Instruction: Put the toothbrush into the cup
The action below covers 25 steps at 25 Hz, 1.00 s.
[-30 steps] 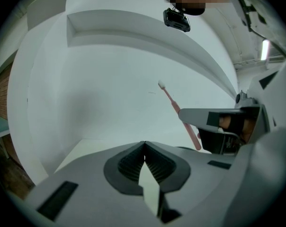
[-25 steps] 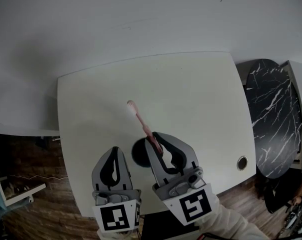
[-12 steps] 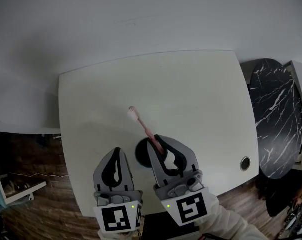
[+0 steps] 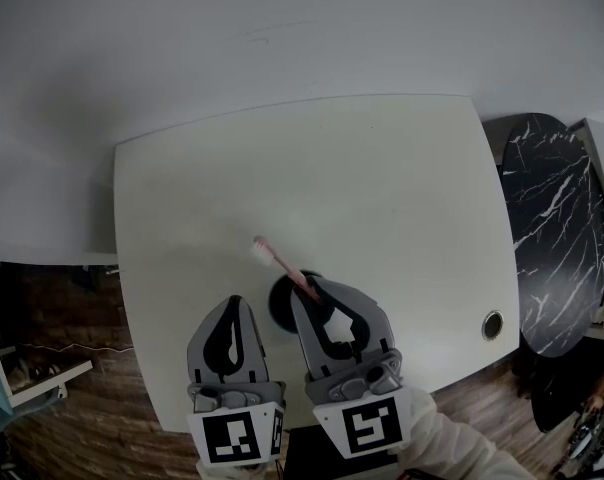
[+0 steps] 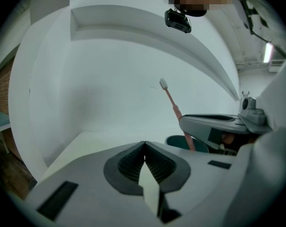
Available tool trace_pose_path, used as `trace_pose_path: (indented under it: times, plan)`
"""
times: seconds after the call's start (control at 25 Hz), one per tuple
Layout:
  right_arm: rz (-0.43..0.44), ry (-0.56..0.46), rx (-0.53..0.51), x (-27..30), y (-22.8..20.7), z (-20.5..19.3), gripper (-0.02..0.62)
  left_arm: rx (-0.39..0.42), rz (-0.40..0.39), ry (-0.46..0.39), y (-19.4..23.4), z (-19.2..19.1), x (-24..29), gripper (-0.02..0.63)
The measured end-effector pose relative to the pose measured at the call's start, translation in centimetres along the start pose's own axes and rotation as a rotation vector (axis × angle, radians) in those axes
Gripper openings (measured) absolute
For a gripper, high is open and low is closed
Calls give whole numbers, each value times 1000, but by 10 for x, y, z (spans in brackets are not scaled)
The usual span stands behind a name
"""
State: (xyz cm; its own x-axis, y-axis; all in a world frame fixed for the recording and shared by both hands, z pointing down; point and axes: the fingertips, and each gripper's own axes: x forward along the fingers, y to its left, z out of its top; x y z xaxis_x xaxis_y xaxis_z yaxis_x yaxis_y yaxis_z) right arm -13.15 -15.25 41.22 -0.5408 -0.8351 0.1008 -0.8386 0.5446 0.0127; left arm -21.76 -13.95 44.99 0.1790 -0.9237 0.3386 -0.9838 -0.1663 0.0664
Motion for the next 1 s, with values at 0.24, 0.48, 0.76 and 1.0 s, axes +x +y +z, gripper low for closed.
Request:
trace_pose_path:
  times: [0.24, 0.48, 0.76, 1.0]
  plan:
    - [1, 26, -7, -6, 3, -7, 51, -5, 1, 0, -2, -1, 0, 9]
    - [-4, 27, 3, -8, 1, -8, 51, -4, 5, -2, -6, -2, 0, 10]
    - [-19, 35, 14, -10, -2, -8, 51, -7, 3, 1, -10, -3, -3, 9]
    - [-26, 70, 23, -14, -4, -13, 51, -7, 4, -1, -12, -3, -5, 9]
